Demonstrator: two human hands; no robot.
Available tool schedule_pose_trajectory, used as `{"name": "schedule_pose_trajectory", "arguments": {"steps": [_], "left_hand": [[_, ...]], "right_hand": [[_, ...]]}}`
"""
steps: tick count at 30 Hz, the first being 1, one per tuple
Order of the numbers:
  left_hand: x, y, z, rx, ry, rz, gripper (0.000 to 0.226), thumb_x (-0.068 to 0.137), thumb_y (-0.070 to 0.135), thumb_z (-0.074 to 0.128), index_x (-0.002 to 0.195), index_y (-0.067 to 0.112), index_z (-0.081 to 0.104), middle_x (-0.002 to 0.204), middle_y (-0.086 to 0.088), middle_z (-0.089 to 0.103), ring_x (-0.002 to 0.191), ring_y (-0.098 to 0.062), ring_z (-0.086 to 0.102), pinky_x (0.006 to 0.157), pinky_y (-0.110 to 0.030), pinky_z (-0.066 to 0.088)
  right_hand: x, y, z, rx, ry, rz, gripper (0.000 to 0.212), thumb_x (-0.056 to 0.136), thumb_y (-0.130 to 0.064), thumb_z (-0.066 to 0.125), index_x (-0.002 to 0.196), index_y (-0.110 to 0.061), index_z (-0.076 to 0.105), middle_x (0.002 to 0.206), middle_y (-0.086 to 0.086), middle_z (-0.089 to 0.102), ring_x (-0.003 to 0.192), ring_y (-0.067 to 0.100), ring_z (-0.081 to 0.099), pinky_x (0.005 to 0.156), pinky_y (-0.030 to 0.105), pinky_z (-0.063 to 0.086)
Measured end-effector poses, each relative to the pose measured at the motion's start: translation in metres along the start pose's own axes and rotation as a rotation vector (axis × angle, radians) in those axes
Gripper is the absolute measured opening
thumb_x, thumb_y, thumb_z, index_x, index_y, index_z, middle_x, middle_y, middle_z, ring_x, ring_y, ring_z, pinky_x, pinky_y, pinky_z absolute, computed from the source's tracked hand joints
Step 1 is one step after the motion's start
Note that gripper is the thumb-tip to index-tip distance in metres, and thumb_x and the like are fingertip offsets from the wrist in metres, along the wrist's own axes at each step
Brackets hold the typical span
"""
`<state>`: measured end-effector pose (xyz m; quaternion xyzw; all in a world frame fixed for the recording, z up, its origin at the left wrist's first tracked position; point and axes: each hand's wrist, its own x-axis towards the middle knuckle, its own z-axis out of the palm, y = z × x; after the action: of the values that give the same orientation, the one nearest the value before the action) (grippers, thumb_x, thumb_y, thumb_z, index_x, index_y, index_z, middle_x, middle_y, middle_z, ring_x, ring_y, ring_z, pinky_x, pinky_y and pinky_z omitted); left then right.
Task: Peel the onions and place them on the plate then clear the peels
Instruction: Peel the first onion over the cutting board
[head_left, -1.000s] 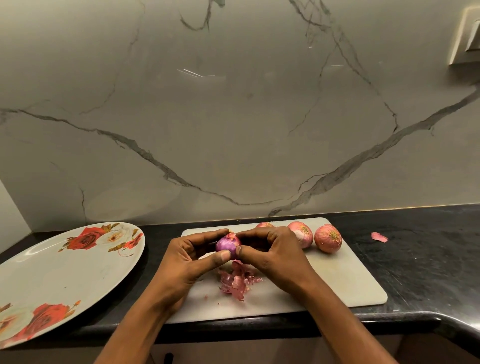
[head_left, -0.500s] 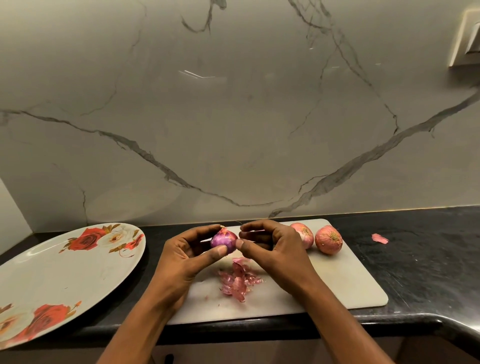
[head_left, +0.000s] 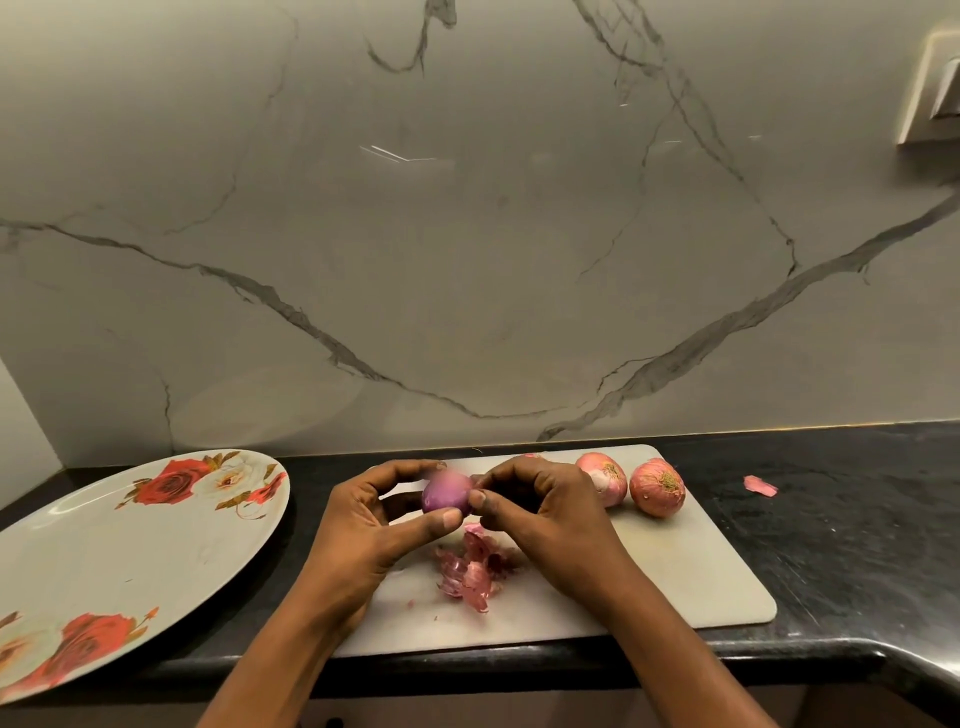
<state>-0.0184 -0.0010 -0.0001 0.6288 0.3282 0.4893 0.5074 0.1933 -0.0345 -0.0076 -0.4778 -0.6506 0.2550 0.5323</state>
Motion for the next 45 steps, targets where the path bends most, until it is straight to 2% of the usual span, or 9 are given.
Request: {"name": "schedule_pose_trajectory", "arguments": {"steps": [9,13,16,22,30,35,37,41,45], "left_hand": [[0.0005,-0.0009,0.0008,-0.021,-0.025,-0.011,0.055,0.072,0.006,0.089,0.124,0.016,0.076,0.127,-0.005,0.075,0.113,-0.028,0.075,0.092,-0.035,0.063],[0.0,-0.0015,0.0,-0.024,-0.07,-0.018,0.053,0.075,0.002,0.086,0.125,0.016,0.076,0.126,-0.005,0.075,0.116,-0.028,0.074,0.091,-0.036,0.063],[-0.0004,-0.0021,-0.0016,-0.006,-0.098,-0.003,0.052,0.077,0.0,0.084,0.126,0.016,0.076,0.129,-0.006,0.074,0.122,-0.026,0.07,0.095,-0.038,0.062],[-0.0002,-0.0046,-0.004,0.001,-0.129,0.029,0.051,0.079,-0.002,0.083,0.127,0.014,0.076,0.131,-0.006,0.073,0.125,-0.025,0.068,0.096,-0.034,0.06],[0.0004,-0.0056,-0.0054,0.023,-0.142,0.017,0.053,0.079,-0.002,0.082,0.129,0.012,0.074,0.133,-0.005,0.073,0.128,-0.025,0.067,0.104,-0.044,0.058],[-0.0001,-0.0035,-0.0058,-0.022,-0.151,0.003,0.053,0.079,-0.002,0.082,0.13,0.011,0.074,0.131,-0.006,0.074,0.125,-0.026,0.068,0.097,-0.036,0.061],[0.0,-0.0042,-0.0066,-0.031,-0.154,0.003,0.054,0.079,-0.002,0.082,0.13,0.012,0.074,0.132,-0.006,0.073,0.126,-0.026,0.068,0.097,-0.037,0.06],[0.0005,-0.0034,-0.0044,-0.042,-0.143,-0.013,0.054,0.081,-0.003,0.08,0.132,0.012,0.072,0.132,-0.005,0.073,0.124,-0.026,0.069,0.095,-0.036,0.061],[0.0006,-0.0032,-0.0033,-0.052,-0.141,-0.016,0.054,0.082,-0.006,0.078,0.133,0.011,0.07,0.131,-0.008,0.074,0.122,-0.029,0.071,0.094,-0.038,0.062]], "right_hand": [[0.0009,0.0008,-0.0003,0.029,0.085,0.088,0.004,0.098,-0.017,0.075,0.099,-0.019,0.078,0.089,-0.002,0.08,0.086,0.012,0.079,0.081,0.038,0.067],[0.0005,-0.004,0.0,0.181,0.043,0.162,0.023,0.096,-0.019,0.077,0.118,-0.015,0.078,0.1,0.003,0.081,0.089,0.017,0.08,0.079,0.038,0.067],[0.0001,-0.0045,0.0005,0.173,-0.031,0.161,0.028,0.092,-0.027,0.082,0.118,-0.018,0.08,0.102,0.0,0.082,0.093,0.017,0.08,0.084,0.041,0.066],[0.0012,-0.0041,-0.0012,0.168,-0.01,0.147,0.021,0.093,-0.004,0.074,0.11,-0.014,0.083,0.094,0.003,0.082,0.087,0.02,0.081,0.082,0.04,0.067],[0.0006,-0.006,-0.0019,0.126,-0.017,0.159,0.019,0.087,-0.022,0.086,0.106,-0.019,0.083,0.095,-0.002,0.082,0.09,0.017,0.08,0.081,0.04,0.067],[0.0012,-0.006,-0.0032,0.121,0.0,0.131,0.023,0.09,0.002,0.072,0.105,-0.011,0.084,0.089,0.003,0.082,0.082,0.019,0.08,0.078,0.035,0.066],[0.0007,-0.0075,-0.0027,0.119,-0.006,0.133,0.024,0.09,0.004,0.07,0.106,-0.009,0.084,0.089,0.003,0.082,0.082,0.019,0.081,0.078,0.033,0.066],[0.0,-0.0081,-0.0006,0.142,0.008,0.155,0.019,0.097,-0.006,0.07,0.108,-0.013,0.083,0.093,0.002,0.082,0.086,0.017,0.08,0.077,0.032,0.066],[-0.001,-0.0079,-0.0012,0.13,-0.021,0.135,0.02,0.091,-0.026,0.082,0.111,-0.022,0.083,0.098,-0.005,0.082,0.092,0.015,0.079,0.084,0.039,0.066]]}}
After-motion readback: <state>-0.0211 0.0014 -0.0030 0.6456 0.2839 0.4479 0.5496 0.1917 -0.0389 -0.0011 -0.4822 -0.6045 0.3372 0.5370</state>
